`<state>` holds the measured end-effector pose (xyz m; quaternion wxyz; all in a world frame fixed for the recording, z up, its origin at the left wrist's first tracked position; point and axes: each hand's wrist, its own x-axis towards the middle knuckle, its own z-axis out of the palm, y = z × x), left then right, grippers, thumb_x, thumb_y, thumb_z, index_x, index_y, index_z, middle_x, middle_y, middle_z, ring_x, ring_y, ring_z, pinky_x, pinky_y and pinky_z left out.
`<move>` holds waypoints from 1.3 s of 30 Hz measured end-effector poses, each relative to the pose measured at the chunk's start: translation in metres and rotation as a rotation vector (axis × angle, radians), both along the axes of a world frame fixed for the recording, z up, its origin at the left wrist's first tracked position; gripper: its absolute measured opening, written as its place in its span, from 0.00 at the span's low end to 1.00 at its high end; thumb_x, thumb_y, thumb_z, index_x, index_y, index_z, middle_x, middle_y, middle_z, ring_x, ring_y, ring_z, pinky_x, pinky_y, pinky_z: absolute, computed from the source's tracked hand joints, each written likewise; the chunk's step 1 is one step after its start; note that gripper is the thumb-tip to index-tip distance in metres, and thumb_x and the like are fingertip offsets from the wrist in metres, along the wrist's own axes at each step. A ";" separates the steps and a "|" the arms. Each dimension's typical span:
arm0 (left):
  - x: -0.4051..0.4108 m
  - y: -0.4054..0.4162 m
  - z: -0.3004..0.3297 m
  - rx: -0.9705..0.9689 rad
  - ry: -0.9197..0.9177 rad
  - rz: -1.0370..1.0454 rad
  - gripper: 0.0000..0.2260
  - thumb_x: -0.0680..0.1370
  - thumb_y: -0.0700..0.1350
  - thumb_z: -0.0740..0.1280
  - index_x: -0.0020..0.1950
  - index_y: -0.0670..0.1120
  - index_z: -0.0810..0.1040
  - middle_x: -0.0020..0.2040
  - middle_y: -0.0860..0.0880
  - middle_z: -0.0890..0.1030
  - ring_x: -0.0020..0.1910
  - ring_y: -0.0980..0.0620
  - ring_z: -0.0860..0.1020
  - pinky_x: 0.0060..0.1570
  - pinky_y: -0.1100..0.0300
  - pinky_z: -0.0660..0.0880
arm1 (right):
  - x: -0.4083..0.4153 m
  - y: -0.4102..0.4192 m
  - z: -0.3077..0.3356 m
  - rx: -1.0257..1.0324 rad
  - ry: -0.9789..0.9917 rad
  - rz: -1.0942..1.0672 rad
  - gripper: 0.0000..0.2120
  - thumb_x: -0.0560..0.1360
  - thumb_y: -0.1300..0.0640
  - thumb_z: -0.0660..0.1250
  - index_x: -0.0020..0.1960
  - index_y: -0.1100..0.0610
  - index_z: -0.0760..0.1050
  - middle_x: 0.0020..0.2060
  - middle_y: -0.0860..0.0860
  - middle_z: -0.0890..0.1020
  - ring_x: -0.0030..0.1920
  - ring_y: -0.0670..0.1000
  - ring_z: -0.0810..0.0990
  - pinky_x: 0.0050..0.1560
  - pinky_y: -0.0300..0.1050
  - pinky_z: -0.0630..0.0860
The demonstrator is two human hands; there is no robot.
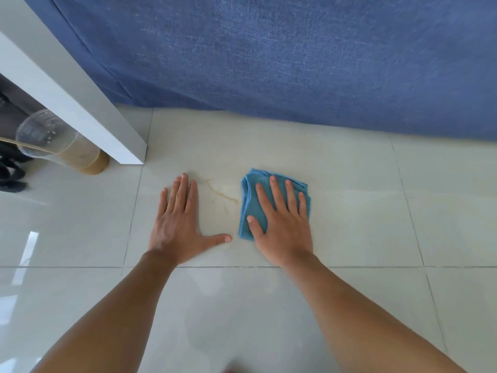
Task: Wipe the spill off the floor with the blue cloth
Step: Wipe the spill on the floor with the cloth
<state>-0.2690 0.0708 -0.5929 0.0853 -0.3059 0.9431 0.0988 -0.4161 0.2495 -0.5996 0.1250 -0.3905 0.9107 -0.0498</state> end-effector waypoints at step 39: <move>0.014 -0.013 0.000 0.024 -0.006 -0.005 0.66 0.60 0.85 0.53 0.82 0.41 0.40 0.83 0.45 0.41 0.82 0.49 0.38 0.80 0.44 0.40 | 0.009 -0.069 -0.001 -0.020 0.002 0.069 0.35 0.79 0.37 0.51 0.83 0.47 0.50 0.84 0.52 0.45 0.82 0.61 0.41 0.80 0.63 0.39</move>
